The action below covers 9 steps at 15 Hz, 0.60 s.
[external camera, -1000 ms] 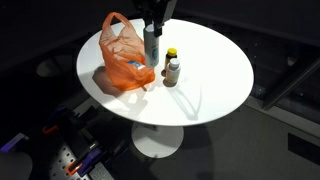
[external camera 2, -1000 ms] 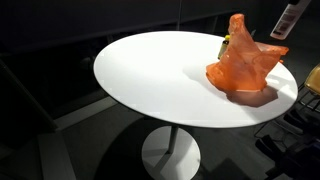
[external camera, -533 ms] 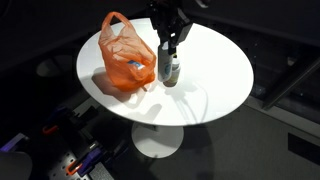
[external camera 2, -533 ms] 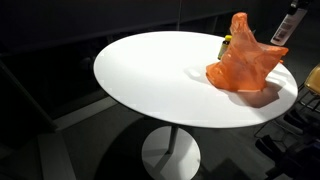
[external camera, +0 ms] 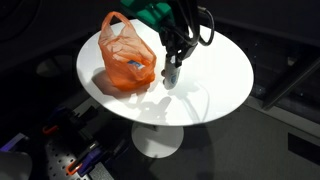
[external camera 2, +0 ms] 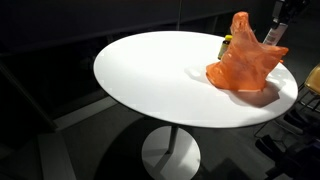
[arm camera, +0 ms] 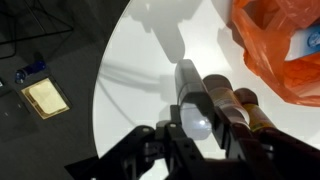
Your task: Remove the roll on stick from the plastic bag and put it on the table
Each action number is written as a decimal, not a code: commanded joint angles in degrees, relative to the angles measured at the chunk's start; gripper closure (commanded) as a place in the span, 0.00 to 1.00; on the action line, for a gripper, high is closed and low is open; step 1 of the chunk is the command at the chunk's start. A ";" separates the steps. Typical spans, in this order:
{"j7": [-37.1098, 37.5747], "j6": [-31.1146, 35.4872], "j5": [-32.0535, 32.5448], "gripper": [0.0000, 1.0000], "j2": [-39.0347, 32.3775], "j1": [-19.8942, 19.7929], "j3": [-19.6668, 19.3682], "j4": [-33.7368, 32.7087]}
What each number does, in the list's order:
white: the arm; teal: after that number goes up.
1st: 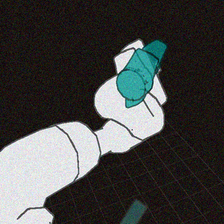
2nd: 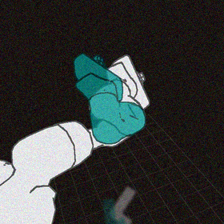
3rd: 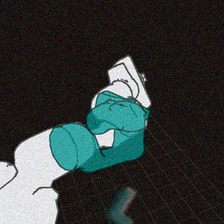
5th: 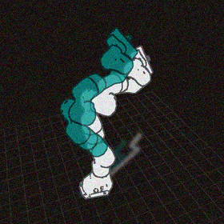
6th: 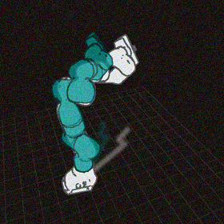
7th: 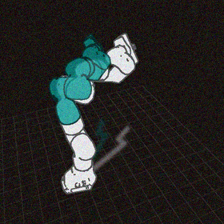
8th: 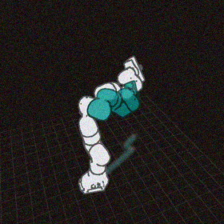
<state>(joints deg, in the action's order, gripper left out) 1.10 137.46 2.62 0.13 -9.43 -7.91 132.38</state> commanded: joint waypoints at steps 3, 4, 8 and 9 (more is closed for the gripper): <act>2.58 -1.18 1.01 0.89 -6.18 1.33 0.19 -5.00; 2.79 -0.98 0.97 0.89 -7.22 1.58 0.24 -5.49; 3.31 0.09 0.94 0.89 -9.78 2.46 0.21 -6.82; 3.36 0.24 0.99 0.89 -10.19 2.65 0.19 -7.12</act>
<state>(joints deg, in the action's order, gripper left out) 2.80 137.62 2.61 -8.47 -7.21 -7.70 127.59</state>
